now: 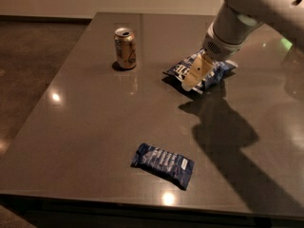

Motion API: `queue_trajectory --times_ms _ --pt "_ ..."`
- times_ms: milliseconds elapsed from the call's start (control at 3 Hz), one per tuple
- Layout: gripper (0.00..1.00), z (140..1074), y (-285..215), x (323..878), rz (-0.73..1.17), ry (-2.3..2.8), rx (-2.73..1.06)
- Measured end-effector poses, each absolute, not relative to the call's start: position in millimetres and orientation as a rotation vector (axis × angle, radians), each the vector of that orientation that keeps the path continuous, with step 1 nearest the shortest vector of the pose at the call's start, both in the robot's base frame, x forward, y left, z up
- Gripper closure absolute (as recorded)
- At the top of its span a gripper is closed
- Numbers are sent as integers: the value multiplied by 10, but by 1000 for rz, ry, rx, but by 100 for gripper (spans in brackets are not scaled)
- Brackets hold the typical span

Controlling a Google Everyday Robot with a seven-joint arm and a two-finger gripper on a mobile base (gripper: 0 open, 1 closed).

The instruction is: Move blue chip bag near rxbar blueberry

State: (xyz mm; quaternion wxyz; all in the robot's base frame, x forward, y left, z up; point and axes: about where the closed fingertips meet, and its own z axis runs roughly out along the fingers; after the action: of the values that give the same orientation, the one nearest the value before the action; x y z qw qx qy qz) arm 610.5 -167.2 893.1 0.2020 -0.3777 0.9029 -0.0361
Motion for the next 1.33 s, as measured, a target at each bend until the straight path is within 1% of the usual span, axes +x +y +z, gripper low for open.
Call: queue_trajectory --times_ms 333,667,1000,1333 --pt "0 8732 -1769 6359 -129 2525 -1052" --pt "2 8692 -1766 6367 -129 2528 -1060" --pt "23 8604 -1765 6389 -129 2536 -1082" --pt "53 8571 -1759 6343 -127 2542 -1104"
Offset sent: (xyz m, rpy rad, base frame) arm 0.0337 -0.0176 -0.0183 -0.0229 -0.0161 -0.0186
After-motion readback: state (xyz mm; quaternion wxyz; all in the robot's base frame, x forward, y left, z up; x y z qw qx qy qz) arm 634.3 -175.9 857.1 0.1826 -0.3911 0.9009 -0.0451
